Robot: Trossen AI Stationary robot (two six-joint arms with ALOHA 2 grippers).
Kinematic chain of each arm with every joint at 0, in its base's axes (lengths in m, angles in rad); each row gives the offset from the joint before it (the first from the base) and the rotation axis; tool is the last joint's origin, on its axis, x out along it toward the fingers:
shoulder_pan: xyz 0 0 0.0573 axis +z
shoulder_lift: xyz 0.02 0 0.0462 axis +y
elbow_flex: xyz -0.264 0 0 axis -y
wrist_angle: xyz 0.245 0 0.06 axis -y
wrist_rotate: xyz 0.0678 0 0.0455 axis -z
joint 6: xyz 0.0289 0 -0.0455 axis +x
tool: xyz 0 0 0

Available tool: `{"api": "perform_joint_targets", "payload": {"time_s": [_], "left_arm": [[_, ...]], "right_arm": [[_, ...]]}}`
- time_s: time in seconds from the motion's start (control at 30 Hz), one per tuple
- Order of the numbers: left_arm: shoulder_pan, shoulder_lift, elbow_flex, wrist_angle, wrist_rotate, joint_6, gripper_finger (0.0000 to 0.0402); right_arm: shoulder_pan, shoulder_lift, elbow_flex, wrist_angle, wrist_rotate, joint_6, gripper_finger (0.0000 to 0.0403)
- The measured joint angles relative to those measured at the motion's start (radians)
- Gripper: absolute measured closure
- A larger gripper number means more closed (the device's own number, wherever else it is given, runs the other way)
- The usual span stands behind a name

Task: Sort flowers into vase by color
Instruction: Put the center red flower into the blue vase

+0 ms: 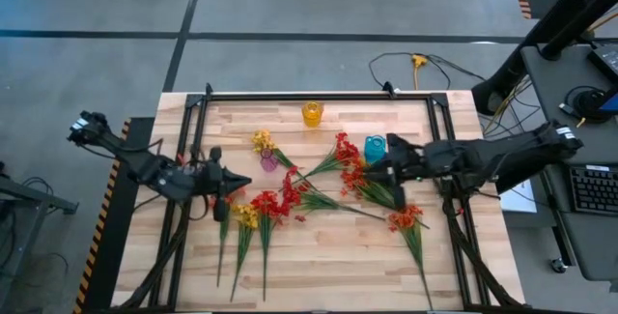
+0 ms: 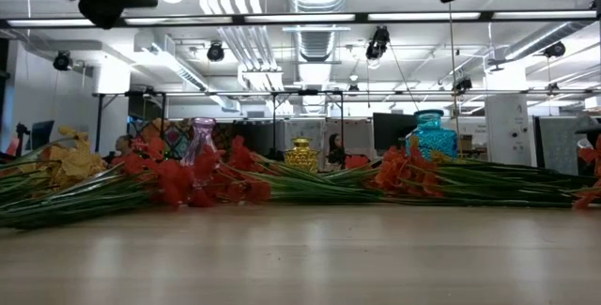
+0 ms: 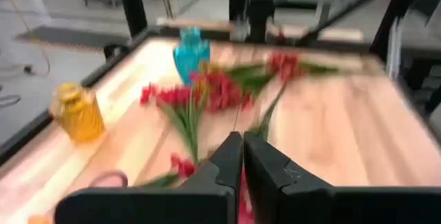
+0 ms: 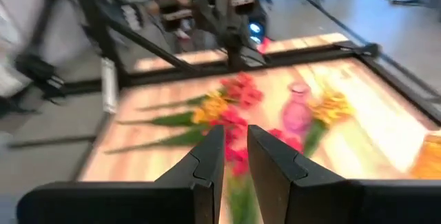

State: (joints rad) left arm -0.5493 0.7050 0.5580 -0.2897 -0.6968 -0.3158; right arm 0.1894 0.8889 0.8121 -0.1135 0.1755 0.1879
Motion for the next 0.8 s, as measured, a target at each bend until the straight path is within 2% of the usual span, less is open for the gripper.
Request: {"api": "perform_joint_targets", "payload": {"time_s": [0.13,0.23,0.5,0.8], "left_arm": [[-0.007,0.035,-0.010,0.046,0.003,0.019,0.0402],[-0.008,0.049,-0.007,0.060,0.003,0.058,0.0402],[-0.007,0.062,0.012,0.072,0.001,0.079,0.0402],[-0.007,0.063,0.020,0.073,-0.001,0.078,0.0402]], "right_arm": [[0.000,0.124,0.112,-0.152,0.086,-0.028,0.0346],[0.009,0.223,0.194,-0.224,0.112,-0.041,0.0346],[0.029,0.477,0.393,-0.366,0.114,-0.144,0.0346],[0.029,0.655,0.481,-0.385,0.114,-0.189,0.0346]]}}
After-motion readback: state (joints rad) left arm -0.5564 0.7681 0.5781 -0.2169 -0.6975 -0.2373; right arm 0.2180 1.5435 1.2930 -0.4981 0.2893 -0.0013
